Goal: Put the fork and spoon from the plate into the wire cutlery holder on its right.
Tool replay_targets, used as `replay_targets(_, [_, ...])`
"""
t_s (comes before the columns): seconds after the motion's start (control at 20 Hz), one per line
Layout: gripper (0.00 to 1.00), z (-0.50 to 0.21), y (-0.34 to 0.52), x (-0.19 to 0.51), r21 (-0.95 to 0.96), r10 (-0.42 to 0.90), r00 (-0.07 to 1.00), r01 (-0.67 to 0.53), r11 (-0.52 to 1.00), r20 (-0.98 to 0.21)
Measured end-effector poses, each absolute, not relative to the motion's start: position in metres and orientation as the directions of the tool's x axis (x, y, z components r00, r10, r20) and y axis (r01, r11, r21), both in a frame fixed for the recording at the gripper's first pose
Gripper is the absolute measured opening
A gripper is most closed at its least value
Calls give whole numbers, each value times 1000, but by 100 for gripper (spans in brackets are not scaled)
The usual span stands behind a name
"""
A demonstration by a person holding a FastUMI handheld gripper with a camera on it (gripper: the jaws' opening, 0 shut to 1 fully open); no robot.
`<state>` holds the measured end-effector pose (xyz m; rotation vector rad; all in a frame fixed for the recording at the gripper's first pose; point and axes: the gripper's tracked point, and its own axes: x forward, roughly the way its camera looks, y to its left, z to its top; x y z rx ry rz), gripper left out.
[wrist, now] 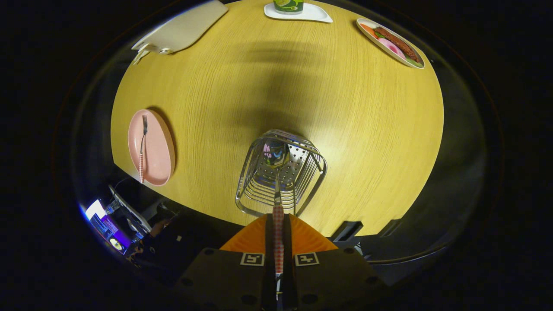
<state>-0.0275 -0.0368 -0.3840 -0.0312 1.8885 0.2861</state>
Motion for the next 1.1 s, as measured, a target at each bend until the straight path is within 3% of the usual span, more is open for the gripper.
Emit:
replay_targets(0.3, [14,-386,-38,-19,209,176,-289,-87,974,-941])
replay_targets(0.45, [23,-378,-41,-6,238,225,-201,-43,970,-953])
replay_targets(0.8, [25,-298,7,6,416,417,36,-32,909,-908])
replay_targets(0.95, [25,-271,68,-7,517,521,50,-71,853,-852])
replay_targets(1.1, [27,-263,134,-31,584,588,-3,-119,803,-809])
